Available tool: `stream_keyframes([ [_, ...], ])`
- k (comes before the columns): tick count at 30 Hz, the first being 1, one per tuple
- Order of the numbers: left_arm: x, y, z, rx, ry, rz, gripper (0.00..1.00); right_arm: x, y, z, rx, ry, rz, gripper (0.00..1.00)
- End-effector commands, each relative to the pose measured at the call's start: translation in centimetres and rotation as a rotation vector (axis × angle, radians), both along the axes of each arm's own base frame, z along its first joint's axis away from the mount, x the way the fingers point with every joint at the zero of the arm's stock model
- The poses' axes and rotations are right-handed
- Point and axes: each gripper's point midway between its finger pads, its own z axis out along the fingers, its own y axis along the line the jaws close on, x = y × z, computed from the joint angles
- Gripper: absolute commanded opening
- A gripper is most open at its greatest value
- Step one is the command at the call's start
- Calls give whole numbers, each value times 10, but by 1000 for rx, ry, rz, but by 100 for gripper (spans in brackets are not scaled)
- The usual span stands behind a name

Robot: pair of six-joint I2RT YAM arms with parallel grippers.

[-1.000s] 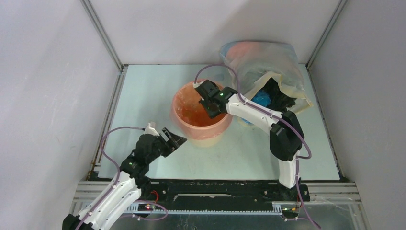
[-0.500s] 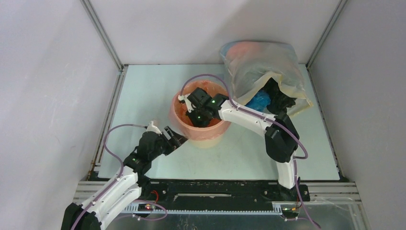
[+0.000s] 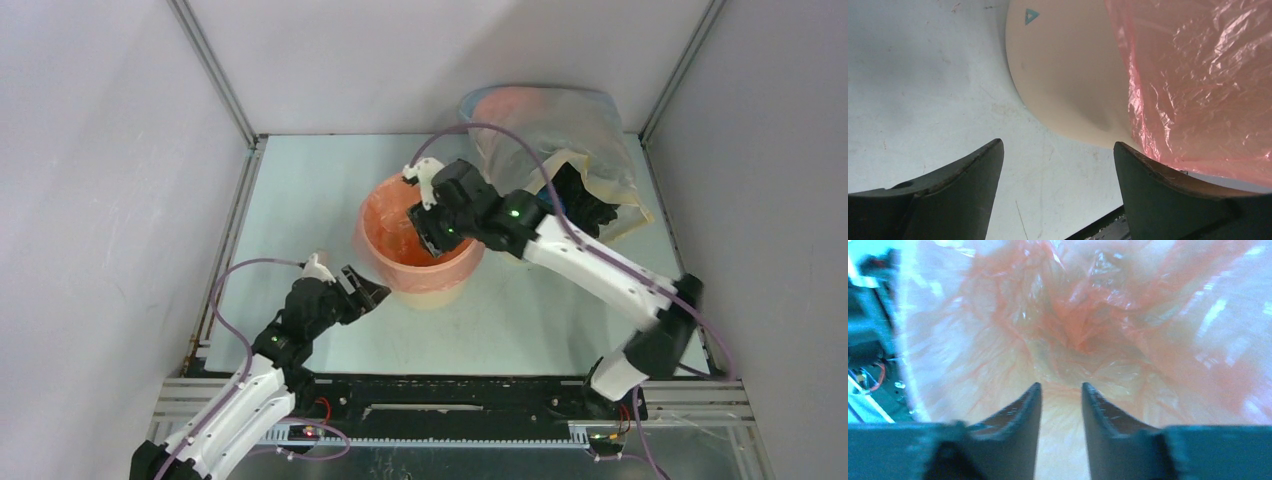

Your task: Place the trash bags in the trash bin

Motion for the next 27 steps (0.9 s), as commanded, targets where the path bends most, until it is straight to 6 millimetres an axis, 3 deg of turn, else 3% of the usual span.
stream_keyframes([
  [1,2,-6,19,12,-73,-68,86,-11,-19,63,102,-194,-34,63],
  [2,1,-7,18,19,-75,-79,87,-16,-25,70,121,-217,-36,95],
  [3,1,-7,18,27,-79,-85,88,-19,-30,76,143,-239,-39,99],
  [5,0,-6,16,35,-79,-88,89,-25,-45,83,186,-281,-62,100],
  [11,-1,-6,18,36,-104,-101,91,-42,-84,78,294,-363,-128,100],
  [18,-3,-8,19,14,-160,-113,93,-61,-87,11,432,-343,-111,100],
  [23,-1,-7,17,14,-182,-105,94,-48,-91,-32,443,-356,-209,100],
  [27,5,-2,10,41,-175,-73,94,-40,-75,-53,401,-351,-225,100],
])
